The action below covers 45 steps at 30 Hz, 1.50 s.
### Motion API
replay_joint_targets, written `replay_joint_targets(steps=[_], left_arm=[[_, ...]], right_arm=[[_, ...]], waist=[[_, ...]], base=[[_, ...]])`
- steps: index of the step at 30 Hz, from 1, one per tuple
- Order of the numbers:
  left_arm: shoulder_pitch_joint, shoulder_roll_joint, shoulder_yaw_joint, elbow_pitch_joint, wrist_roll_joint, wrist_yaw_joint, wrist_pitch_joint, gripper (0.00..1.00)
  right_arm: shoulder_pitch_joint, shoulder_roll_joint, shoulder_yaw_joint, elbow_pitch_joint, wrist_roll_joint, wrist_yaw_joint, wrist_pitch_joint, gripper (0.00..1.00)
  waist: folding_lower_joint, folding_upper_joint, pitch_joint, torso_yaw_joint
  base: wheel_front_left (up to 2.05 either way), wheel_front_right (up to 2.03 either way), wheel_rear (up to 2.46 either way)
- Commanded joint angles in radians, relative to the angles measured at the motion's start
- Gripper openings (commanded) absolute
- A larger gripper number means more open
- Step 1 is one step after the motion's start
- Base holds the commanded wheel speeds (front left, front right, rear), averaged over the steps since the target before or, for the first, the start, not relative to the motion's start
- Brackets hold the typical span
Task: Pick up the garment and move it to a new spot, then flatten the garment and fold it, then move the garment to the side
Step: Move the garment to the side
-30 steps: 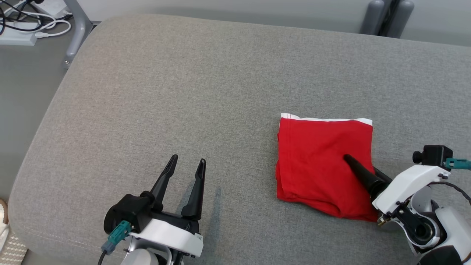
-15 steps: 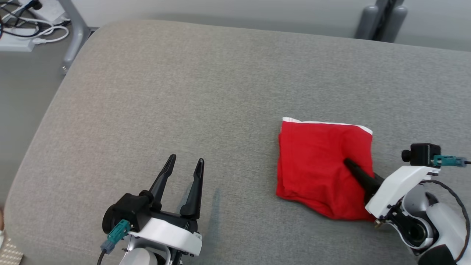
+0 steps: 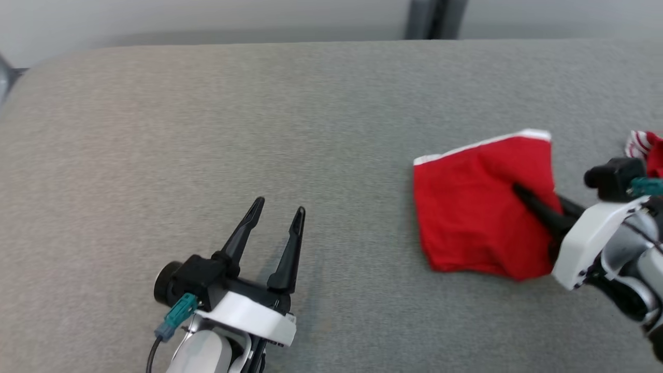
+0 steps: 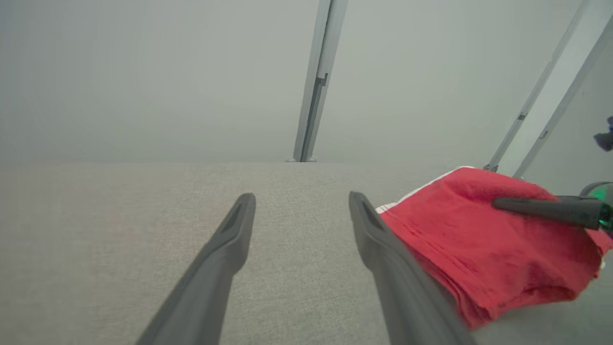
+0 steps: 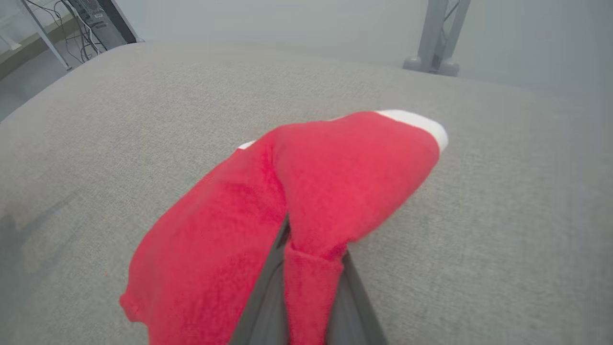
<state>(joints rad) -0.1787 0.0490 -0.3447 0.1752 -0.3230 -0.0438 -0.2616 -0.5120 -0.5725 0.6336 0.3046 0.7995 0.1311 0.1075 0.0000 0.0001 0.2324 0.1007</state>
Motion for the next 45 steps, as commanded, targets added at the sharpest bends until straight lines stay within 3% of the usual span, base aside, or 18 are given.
replay_joint_targets(steps=[1, 11, 22, 29, 35, 45], left_arm=[[-0.022, 0.004, -0.002, -0.002, 0.009, -0.002, -0.004, 1.00], [-0.176, 0.004, -0.062, 0.023, 0.057, -0.038, -0.004, 1.00], [-0.299, 0.004, -0.097, 0.043, 0.070, -0.053, -0.004, 1.00], [-0.320, 0.005, -0.092, 0.060, 0.073, -0.059, -0.004, 1.00], [-0.327, 0.007, -0.089, 0.062, 0.067, -0.060, -0.002, 1.00], [-0.325, 0.009, -0.096, 0.056, 0.052, -0.049, -0.001, 1.00]], right_arm=[[-0.022, -0.023, 0.007, -0.015, -0.003, -0.001, -0.005, 0.00], [-0.172, -0.279, 0.054, -0.144, 0.011, -0.001, 0.004, 0.00], [-0.249, -0.535, 0.082, -0.124, 0.043, -0.001, -0.033, 0.00], [-0.304, -0.614, 0.161, -0.031, 0.007, -0.001, -0.033, 0.00], [-0.376, -0.669, 0.274, 0.036, -0.107, -0.001, -0.033, 0.00], [-0.498, -0.712, 0.408, 0.111, -0.237, -0.001, -0.064, 0.00]], waist=[[0.0000, -0.0001, 0.039, -0.061], [0.0000, -0.0001, 0.187, -0.194], [0.0000, -0.0001, 0.303, -0.232], [0.0000, -0.0001, 0.346, -0.207], [0.0000, -0.0001, 0.369, -0.173], [0.0000, -0.0001, 0.387, -0.142]], base=[[0.00, 0.00, 0.00], [0.00, 0.00, 0.00], [0.00, 0.00, 0.00], [0.00, 0.00, 0.00], [0.00, 0.00, 0.00], [0.00, 0.00, 0.00]])
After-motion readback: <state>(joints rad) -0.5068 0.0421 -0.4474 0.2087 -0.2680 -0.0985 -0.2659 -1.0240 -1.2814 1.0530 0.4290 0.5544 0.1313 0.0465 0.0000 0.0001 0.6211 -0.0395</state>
